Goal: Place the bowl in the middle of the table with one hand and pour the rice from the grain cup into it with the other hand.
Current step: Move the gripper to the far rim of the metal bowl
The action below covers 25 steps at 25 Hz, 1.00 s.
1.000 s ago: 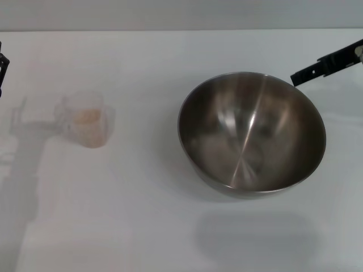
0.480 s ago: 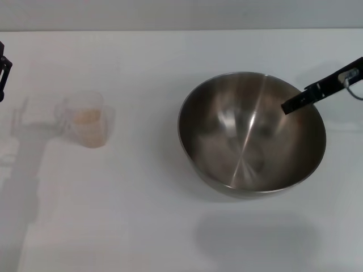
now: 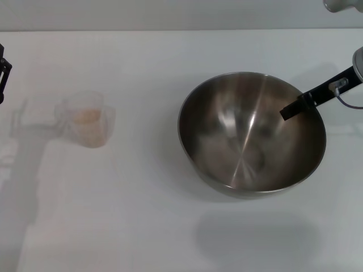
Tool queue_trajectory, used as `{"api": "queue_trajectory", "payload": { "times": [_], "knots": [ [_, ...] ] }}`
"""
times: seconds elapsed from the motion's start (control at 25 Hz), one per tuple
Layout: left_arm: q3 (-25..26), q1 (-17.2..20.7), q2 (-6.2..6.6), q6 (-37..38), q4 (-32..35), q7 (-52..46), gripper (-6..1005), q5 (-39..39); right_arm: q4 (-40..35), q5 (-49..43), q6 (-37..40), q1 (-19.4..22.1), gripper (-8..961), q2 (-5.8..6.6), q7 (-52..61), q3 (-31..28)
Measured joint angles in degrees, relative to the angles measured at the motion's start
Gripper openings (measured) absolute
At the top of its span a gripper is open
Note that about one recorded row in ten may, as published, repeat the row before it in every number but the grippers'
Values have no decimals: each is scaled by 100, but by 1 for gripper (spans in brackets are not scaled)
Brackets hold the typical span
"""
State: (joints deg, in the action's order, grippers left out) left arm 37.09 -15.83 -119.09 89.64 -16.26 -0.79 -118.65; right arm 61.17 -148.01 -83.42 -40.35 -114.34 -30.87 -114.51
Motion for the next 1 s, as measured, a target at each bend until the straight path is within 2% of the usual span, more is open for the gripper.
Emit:
{"api": "queue_trajectory", "payload": {
  "times": [0.08,0.52,0.6,0.88,1.0],
  "knots": [
    [0,8,0,2,0,0,866,0,-7,0,0,-5,528,0,0,0],
    [38,18,9,17,0,0,866,0,-18,36,-33,-39,277,-12,-96,5],
    [39,17,9,18,0,0,866,0,-18,39,-35,-44,86,-17,-109,7],
    [45,5,9,19,1,0,866,-1,46,89,-8,-48,11,-19,-112,-56],
    [44,3,9,18,1,0,866,-1,122,220,13,-43,10,-19,-114,-178]
  ]
}}
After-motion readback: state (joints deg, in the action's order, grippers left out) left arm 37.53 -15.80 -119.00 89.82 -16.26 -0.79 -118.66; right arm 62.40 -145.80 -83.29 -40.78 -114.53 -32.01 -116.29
